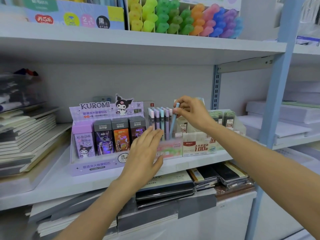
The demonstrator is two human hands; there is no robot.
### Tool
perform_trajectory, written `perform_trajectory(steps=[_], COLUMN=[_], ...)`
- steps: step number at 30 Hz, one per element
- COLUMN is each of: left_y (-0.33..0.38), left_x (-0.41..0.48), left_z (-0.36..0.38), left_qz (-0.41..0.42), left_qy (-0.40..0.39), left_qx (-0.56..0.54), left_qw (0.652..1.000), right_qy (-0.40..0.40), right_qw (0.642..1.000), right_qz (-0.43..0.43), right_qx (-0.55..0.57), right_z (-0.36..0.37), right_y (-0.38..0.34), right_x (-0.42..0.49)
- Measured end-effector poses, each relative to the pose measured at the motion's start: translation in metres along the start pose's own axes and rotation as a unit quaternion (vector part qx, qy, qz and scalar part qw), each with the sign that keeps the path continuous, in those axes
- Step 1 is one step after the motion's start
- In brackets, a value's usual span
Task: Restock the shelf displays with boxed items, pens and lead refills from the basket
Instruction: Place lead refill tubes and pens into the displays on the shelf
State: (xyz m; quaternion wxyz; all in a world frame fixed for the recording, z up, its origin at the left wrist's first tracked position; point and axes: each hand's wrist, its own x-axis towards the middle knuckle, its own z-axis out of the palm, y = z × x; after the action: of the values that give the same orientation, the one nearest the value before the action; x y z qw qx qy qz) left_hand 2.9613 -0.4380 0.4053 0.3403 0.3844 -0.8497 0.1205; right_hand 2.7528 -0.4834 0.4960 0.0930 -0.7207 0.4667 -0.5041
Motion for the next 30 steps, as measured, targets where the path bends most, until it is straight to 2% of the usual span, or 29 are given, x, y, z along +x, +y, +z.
perform_trajectory(steps=[6,12,18,22,24,26,29,30], left_y=[-0.001,0.000,0.001,0.011,0.020,0.031,0.037,0.036], left_x=[0.000,-0.001,-0.003,-0.023,-0.046,-0.075,-0.133,-0.153], left_z=[0.003,0.004,0.002,0.007,0.022,0.044,0.091,0.108], left_qz=[0.001,0.000,0.000,0.001,-0.004,0.004,0.087,0.088], left_qy=[0.006,0.008,0.001,0.077,0.143,0.159,0.034,-0.022], left_qx=[0.003,-0.001,-0.007,-0.017,-0.041,-0.053,0.003,0.005], left_qw=[1.000,1.000,1.000,0.997,0.989,0.986,0.996,0.996], right_qy=[-0.044,0.031,0.043,0.079,0.048,-0.007,-0.126,-0.158], right_qw=[0.999,0.999,0.988,0.990,0.993,0.994,0.989,0.985], right_qz=[0.010,-0.025,-0.038,-0.090,-0.104,-0.087,-0.026,0.000], right_qx=[0.000,-0.035,-0.140,-0.074,0.001,0.071,0.075,0.065], right_z=[-0.009,0.009,0.017,0.015,0.020,0.033,0.062,0.073], right_y=[0.000,0.006,0.008,-0.008,-0.010,-0.001,0.034,0.050], right_x=[0.004,0.002,-0.004,-0.036,-0.071,-0.114,-0.187,-0.210])
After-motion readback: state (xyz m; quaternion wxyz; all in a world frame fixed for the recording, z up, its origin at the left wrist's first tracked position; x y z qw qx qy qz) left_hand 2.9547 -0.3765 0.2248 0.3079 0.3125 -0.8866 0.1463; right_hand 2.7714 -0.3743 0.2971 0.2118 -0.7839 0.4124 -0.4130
